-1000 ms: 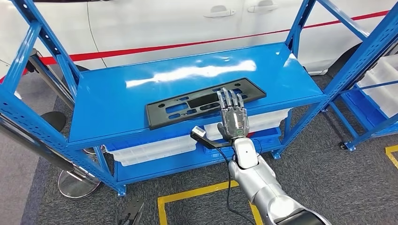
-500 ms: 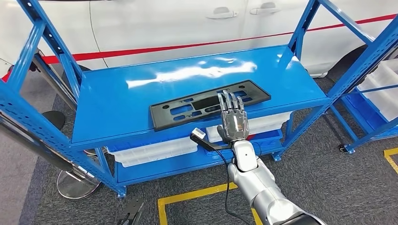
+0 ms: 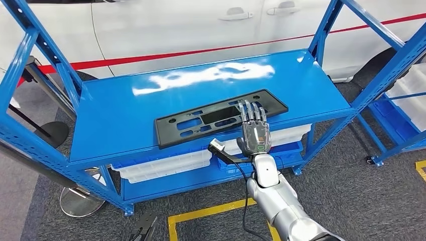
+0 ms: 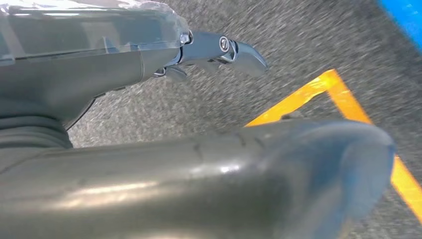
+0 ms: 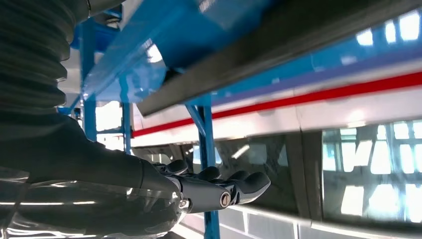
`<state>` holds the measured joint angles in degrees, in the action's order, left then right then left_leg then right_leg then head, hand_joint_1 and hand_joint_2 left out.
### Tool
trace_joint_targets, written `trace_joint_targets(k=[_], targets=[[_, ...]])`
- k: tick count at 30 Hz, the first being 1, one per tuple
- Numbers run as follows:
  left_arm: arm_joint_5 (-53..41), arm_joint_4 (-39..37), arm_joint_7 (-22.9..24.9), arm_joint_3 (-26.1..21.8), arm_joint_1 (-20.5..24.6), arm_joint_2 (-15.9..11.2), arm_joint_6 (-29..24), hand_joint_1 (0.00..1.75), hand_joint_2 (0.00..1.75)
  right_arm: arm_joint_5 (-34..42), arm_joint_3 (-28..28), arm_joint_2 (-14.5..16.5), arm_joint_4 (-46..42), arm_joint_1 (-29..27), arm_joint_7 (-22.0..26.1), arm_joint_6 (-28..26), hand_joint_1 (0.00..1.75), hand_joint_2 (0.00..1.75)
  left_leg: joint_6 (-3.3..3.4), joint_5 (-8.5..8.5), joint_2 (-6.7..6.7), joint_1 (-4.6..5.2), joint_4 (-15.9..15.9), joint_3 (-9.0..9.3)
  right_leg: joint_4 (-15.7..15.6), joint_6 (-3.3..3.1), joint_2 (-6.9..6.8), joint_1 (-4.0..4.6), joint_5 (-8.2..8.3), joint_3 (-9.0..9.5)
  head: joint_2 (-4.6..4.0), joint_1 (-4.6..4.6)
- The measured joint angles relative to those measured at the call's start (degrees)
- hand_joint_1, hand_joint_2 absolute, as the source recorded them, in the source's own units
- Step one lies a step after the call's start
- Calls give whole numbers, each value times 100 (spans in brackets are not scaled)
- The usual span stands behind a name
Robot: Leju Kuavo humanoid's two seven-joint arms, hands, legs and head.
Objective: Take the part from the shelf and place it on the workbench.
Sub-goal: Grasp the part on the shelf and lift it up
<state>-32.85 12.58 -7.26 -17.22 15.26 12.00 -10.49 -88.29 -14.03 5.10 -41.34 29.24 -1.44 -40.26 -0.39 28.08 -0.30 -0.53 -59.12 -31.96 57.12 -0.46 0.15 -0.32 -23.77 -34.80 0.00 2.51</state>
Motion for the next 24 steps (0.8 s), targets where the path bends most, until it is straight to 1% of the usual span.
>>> trace_joint_targets(k=[1, 2, 3, 4, 5, 6, 7, 8, 9, 10, 11, 12, 14, 15, 16, 17, 18, 19, 20, 21, 22, 23, 24], targets=[[0, 1, -1, 0, 4, 0, 0, 0, 0, 3, 3, 1, -13, -2, 16, -2, 0, 175, -19, 98, 6, -1, -229, -94, -36, -33, -2, -15, -23, 77, 0, 3], [0, 1, -1, 0, 2, 0, 0, 0, 0, 6, 4, 1, -18, -7, 33, -3, 0, 175, -28, 224, 7, -12, -579, -270, -50, -61, -7, -8, -59, 136, 0, 4], [0, 1, 0, 0, -5, 0, 0, 0, 0, 10, 4, 2, -18, -15, 48, -3, 0, 175, -40, 360, 7, -17, -1002, -523, -50, -87, -10, -1, -105, 188, 0, 6], [0, 1, 1, -1, -21, 0, -1, 0, 0, 16, 4, 3, -17, -30, 65, -2, 0, 175, -52, 438, 7, -22, -1364, -771, -45, -98, -9, 7, -148, 237, 0, 6], [0, 0, 2, -1, -40, 0, -1, 0, 0, 22, 4, 4, -16, -44, 81, -2, 0, 175, -60, 401, 7, -21, -1551, -949, -36, -100, -4, 13, -194, 291, 0, 6], [-2, -1, -2, -1, -56, 0, -2, 0, 0, 33, 4, 7, -15, -52, 101, -2, 0, 175, -62, 238, 8, -21, -1514, -1024, -24, -96, 4, 16, -245, 351, 0, 6], [-5, -1, -10, -1, -66, 0, -3, 0, 0, 46, 4, 14, -15, -54, 123, -2, 0, 175, -54, -42, 9, -21, -1235, -981, -8, -85, 12, 17, -303, 419, 0, 7], [-10, -2, -24, 0, -72, 0, -3, 0, 0, 61, 4, 28, -14, -55, 148, -2, 0, 175, -34, -355, 12, -19, -822, -872, 8, -70, 19, 18, -374, 483, 0, 6], [-17, -6, -39, 0, -74, 0, -4, 0, 0, 74, 4, 46, -9, -50, 175, -2, 0, 175, -8, -581, 14, -6, -472, -753, 30, -46, 25, 27, -440, 527, 0, 5], [-25, -11, -54, 2, -68, 3, -4, 0, 0, 79, 3, 73, -2, -48, 201, -2, 0, 175, 25, -692, 16, 6, -194, -652, 49, -16, 31, 35, -490, 543, 0, 4], [-33, -16, -63, 4, -64, 5, -4, 0, 0, 80, 2, 102, 7, -48, 219, -1, 0, 175, 57, -703, 15, 23, -64, -606, 63, 14, 31, 38, -524, 535, 0, 3], [-41, -21, -67, 7, -60, 8, -4, 0, 0, 78, 1, 128, 17, -46, 230, -1, 0, 175, 87, -652, 8, 41, -42, -591, 67, 46, 30, 38, -540, 521, 0, 2], [-50, -21, -69, 14, -56, 20, -4, 0, 0, 73, 0, 177, 25, -43, 234, -3, 0, 175, 138, -611, -10, 30, 19, -564, 67, 106, 17, 23, -583, 527, 0, 1], [-51, -21, -71, 17, -53, 30, -4, 0, 0, 74, 0, 193, 26, -32, 237, -4, 2, 175, 166, -597, -15, 14, 45, -536, 140, 141, 13, 17, -639, 508, 0, 1], [-53, -21, -73, 19, -45, 42, -2, 0, 0, 78, -2, 209, 29, -18, 251, -3, 42, 175, 190, -585, -17, -5, 70, -502, 336, 178, 11, 9, -742, 420, 0, 1], [-55, -21, -75, 21, -37, 56, 4, 0, 0, 84, -6, 220, 38, -7, 273, 3, 86, 175, 213, -569, -17, -15, 83, -475, 655, 213, 10, -8, -881, 251, 0, 1], [-56, -21, -77, 21, -31, 66, 12, 0, 0, 91, -13, 236, 60, 2, 297, 27, 130, 175, 228, -550, -16, -18, 86, -457, 1064, 245, 8, -22, -1030, 9, 0, 1], [-58, -21, -78, 22, -29, 72, 22, 0, 0, 97, -25, 260, 93, 6, 319, 72, 171, 175, 233, -534, -16, -18, 84, -441, 1453, 271, 6, -38, -1135, -247, 0, 1], [-58, -21, -78, 22, -32, 80, 34, 0, 0, 106, -42, 294, 129, 7, 329, 146, 175, 175, 232, -515, -16, -18, 83, -422, 1693, 289, 5, -51, -1137, -441, 0, 1], [-59, -21, -78, 22, -33, 87, 44, 0, 0, 128, -59, 338, 164, 12, 331, 244, 175, 175, 225, -496, -17, -19, 81, -398, 1715, 297, 3, -62, -1016, -530, 0, 1], [-59, -21, -78, 22, -32, 100, 52, 0, 0, 160, -74, 389, 192, 22, 330, 347, 175, 175, 214, -476, -18, -20, 80, -365, 1491, 296, 0, -72, -780, -490, 0, 1], [-59, -21, -78, 22, -30, 118, 57, 0, 0, 197, -87, 437, 213, 38, 329, 435, 175, 175, 199, -454, -21, -21, 79, -330, 1100, 286, -2, -80, -493, -357, 0, 1], [-59, -21, -78, 22, -26, 134, 60, 0, 0, 234, -95, 480, 231, 61, 328, 498, 175, 175, 179, -434, -25, -13, 78, -302, 699, 267, -2, -77, -278, -196, 0, 1]])
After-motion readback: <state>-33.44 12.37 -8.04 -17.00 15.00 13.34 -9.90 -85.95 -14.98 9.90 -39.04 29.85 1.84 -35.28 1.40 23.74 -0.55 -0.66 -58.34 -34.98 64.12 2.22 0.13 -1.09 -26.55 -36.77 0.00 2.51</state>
